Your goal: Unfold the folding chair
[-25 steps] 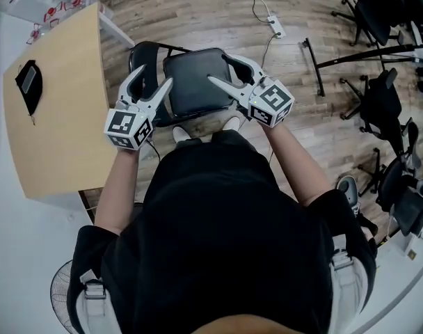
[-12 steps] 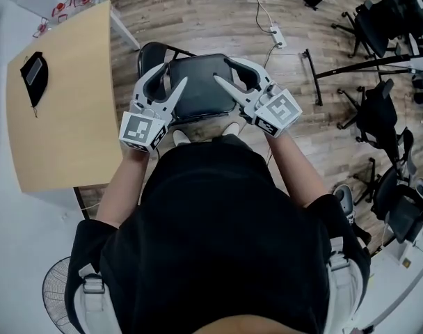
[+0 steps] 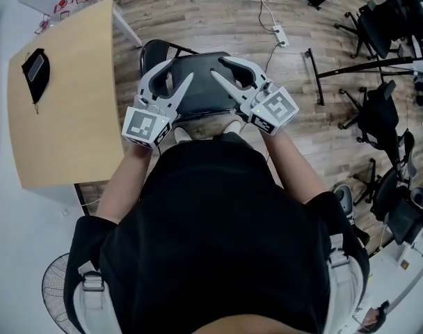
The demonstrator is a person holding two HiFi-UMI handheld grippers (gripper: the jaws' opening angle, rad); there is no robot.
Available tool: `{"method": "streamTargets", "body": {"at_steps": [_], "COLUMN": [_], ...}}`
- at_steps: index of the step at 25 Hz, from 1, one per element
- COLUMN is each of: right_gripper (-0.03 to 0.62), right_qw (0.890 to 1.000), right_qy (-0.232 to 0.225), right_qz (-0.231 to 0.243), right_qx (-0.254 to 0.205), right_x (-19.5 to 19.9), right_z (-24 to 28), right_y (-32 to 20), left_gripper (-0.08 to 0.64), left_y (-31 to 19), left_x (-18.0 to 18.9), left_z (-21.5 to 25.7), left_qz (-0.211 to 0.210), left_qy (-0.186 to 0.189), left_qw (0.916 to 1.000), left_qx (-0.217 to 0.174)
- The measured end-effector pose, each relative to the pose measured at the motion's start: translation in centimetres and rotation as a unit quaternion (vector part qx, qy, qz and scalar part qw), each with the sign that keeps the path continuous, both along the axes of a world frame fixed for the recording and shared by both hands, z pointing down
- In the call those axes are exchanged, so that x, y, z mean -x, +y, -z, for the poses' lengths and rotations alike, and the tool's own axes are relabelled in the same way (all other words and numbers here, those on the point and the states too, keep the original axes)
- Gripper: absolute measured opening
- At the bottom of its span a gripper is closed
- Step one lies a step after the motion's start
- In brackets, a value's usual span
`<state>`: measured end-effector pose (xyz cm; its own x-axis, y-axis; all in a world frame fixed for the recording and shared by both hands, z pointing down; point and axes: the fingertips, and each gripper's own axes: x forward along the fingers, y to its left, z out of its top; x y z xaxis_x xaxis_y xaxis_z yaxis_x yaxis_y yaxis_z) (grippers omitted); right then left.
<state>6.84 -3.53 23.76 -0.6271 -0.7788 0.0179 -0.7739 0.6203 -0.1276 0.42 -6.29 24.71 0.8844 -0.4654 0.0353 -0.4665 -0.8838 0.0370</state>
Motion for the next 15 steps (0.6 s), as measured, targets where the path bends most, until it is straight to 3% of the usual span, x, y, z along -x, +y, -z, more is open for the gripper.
{"method": "streamTargets", "body": {"at_steps": [15], "right_gripper": [0.12], "right_qw": [1.0], "right_qy": [-0.002], "right_qz": [0.017], "right_qx": [0.002], "right_x": [-0.3], "right_z": [0.18], "right_y": [-0.35], "left_gripper": [0.17], "left_y": [0.15], "left_x": [-1.14], "left_z": [0.26], "left_qz": [0.003], "left_qy": [0.004], "left_qw": [1.0], "left_qx": [0.004]}}
